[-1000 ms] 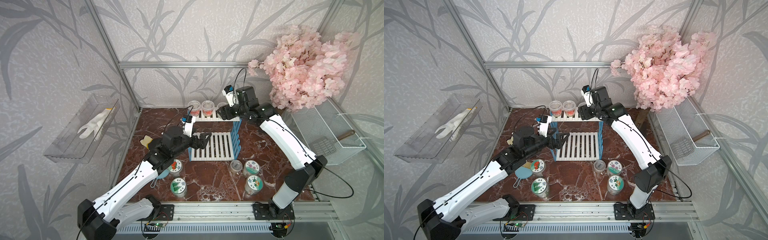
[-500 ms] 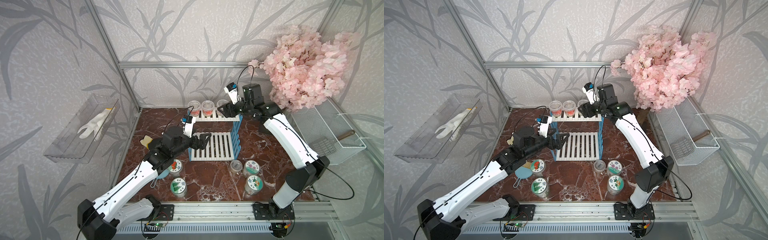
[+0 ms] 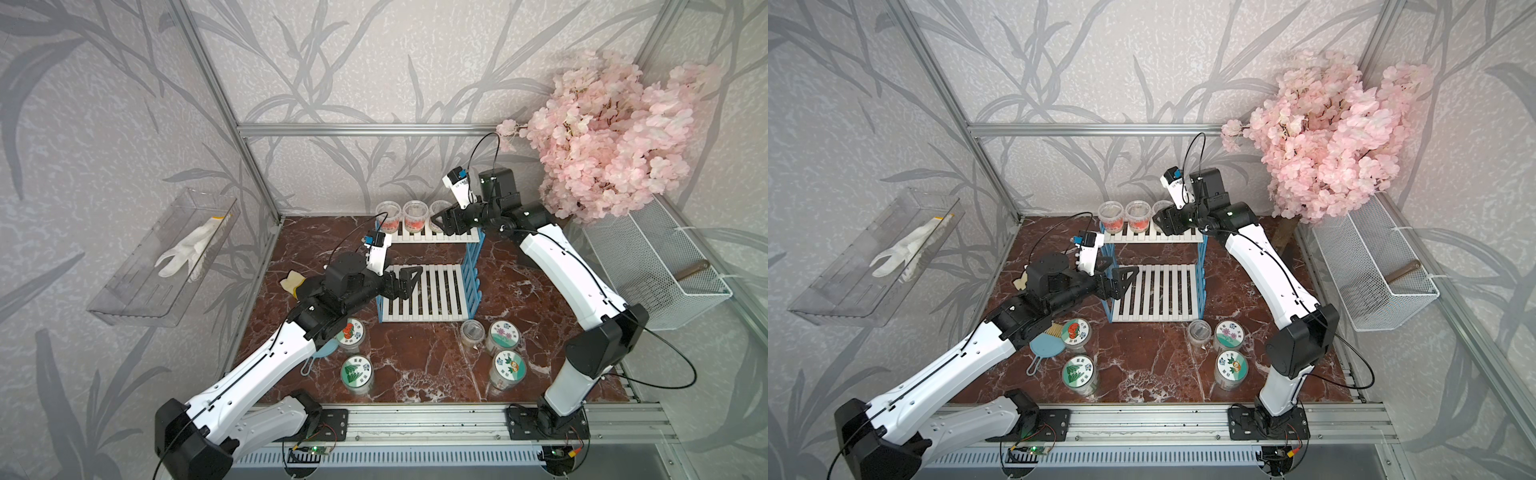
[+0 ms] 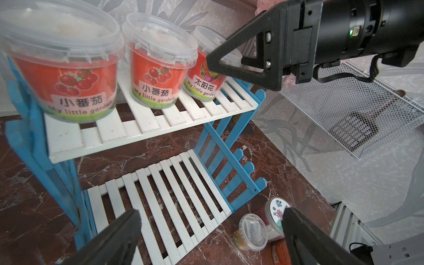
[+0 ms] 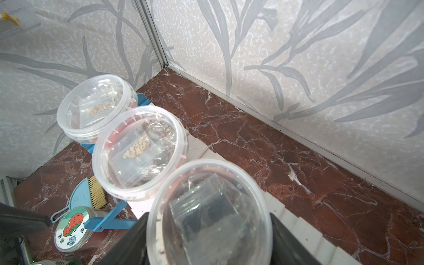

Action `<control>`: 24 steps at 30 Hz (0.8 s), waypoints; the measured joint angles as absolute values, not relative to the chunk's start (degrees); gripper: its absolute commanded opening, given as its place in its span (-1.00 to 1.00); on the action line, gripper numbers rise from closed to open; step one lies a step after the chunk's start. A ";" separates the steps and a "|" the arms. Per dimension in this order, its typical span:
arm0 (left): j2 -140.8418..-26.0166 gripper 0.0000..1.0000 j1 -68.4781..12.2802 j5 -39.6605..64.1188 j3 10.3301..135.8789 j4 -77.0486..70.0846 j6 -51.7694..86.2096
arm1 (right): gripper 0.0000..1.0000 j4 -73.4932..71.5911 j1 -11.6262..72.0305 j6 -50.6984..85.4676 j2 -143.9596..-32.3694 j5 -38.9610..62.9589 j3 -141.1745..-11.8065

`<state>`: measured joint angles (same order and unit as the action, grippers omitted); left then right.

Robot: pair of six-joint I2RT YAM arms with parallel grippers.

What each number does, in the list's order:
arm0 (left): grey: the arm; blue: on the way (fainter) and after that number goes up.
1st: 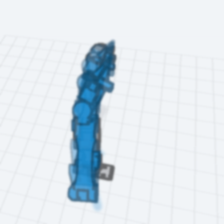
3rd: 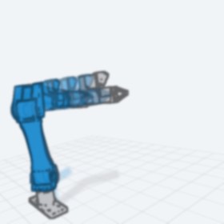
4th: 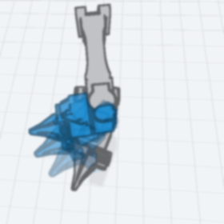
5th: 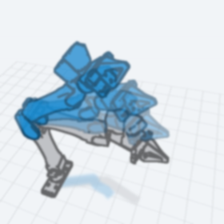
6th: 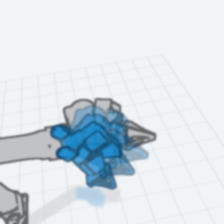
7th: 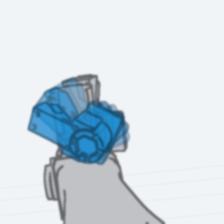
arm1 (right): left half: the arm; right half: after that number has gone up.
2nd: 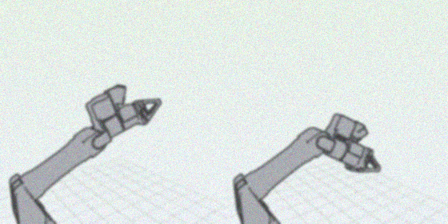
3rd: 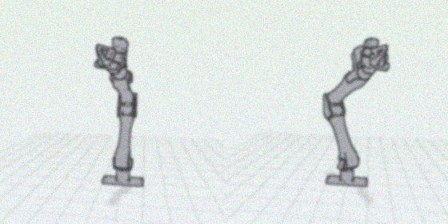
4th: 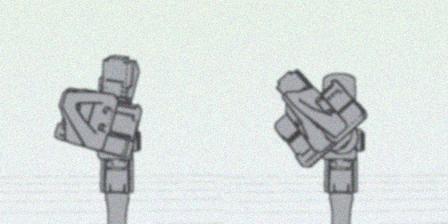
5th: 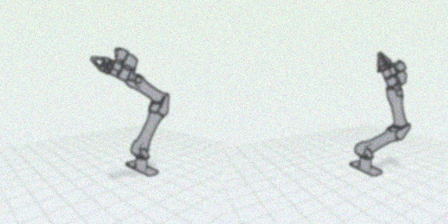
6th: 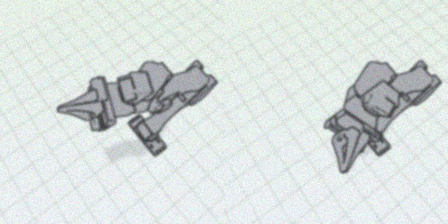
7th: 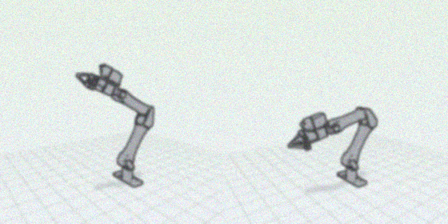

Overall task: Place the seed container on the shelf
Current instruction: Place the seed jar on the shelf.

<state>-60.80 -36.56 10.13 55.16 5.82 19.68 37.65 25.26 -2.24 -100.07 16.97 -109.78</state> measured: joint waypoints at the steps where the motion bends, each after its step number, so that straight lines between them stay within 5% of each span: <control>1: -60.80 1.00 -36.56 10.13 55.16 5.82 19.64 | 0.49 37.63 25.21 -2.26 -100.07 16.95 -109.78; 24: -60.80 1.00 -36.56 9.93 55.16 6.00 19.44 | 0.46 38.22 25.21 -3.46 -100.07 16.27 -110.54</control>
